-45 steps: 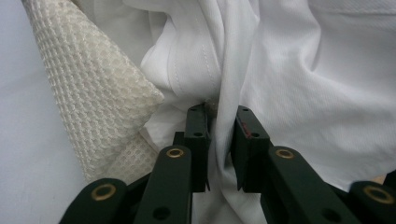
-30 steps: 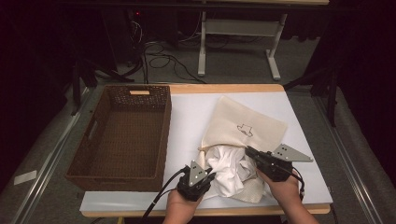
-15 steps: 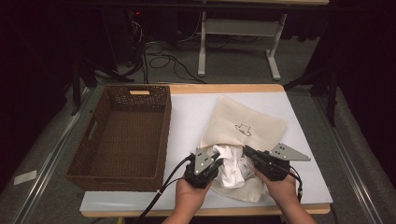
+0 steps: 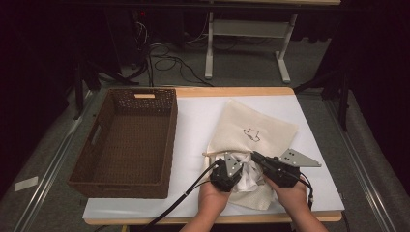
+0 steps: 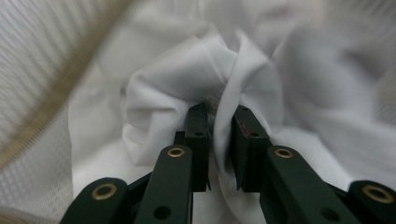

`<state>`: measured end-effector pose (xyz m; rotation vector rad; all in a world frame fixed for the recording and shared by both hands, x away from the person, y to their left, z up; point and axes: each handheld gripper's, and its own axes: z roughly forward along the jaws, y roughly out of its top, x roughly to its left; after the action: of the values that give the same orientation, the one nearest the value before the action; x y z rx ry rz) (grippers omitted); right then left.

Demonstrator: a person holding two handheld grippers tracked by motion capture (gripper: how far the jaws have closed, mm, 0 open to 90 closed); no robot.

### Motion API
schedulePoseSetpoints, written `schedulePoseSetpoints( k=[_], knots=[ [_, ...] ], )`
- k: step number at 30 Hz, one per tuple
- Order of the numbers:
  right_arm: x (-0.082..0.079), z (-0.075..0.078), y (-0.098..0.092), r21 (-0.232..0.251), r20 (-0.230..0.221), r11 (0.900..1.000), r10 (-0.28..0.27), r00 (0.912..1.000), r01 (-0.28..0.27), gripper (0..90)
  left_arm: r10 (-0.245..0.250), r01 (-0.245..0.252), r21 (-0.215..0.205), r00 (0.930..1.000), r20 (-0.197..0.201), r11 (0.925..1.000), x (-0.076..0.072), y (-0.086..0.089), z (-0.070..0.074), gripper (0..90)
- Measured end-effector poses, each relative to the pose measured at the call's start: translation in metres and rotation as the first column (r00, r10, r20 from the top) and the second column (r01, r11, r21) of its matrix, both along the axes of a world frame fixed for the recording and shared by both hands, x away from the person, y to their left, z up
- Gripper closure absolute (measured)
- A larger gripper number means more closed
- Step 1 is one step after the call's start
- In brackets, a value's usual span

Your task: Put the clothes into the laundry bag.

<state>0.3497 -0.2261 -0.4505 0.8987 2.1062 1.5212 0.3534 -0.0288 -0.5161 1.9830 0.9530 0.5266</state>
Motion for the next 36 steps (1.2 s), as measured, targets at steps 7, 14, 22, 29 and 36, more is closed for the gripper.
schedulePoseSetpoints(
  k=[7, 14, 22, 29, 36],
  knots=[
    [0.000, -0.001, 0.001, -0.008, -0.003, 1.000, -0.007, 1.0000, 0.007, 89.3, 0.079, -0.082, -0.066, 0.9957, -0.048, 0.9944, 0.013, 0.014, 0.001, 78.0],
    [0.000, -0.001, -0.002, -0.006, -0.003, 1.000, -0.002, 1.0000, 0.002, 89.2, 0.073, -0.077, -0.136, 0.9967, -0.033, 0.9877, 0.001, 0.024, 0.007, 52.9],
    [-0.002, -0.001, 0.000, -0.016, -0.001, 1.000, -0.003, 1.0000, 0.003, 89.2, 0.033, -0.029, -0.161, 0.9992, 0.023, 0.9866, -0.028, 0.041, 0.025, 38.6],
    [-0.003, -0.001, -0.002, -0.021, 0.003, 1.000, -0.004, 1.0000, 0.004, 89.2, 0.014, -0.012, -0.123, 0.9998, 0.013, 0.9923, -0.053, 0.056, 0.020, 41.0],
    [-0.004, -0.001, 0.000, -0.025, 0.003, 1.000, -0.004, 1.0000, 0.004, 89.1, 0.001, -0.001, -0.042, 1.0000, -0.002, 0.9991, -0.067, 0.064, 0.008, 65.0]
  ],
)
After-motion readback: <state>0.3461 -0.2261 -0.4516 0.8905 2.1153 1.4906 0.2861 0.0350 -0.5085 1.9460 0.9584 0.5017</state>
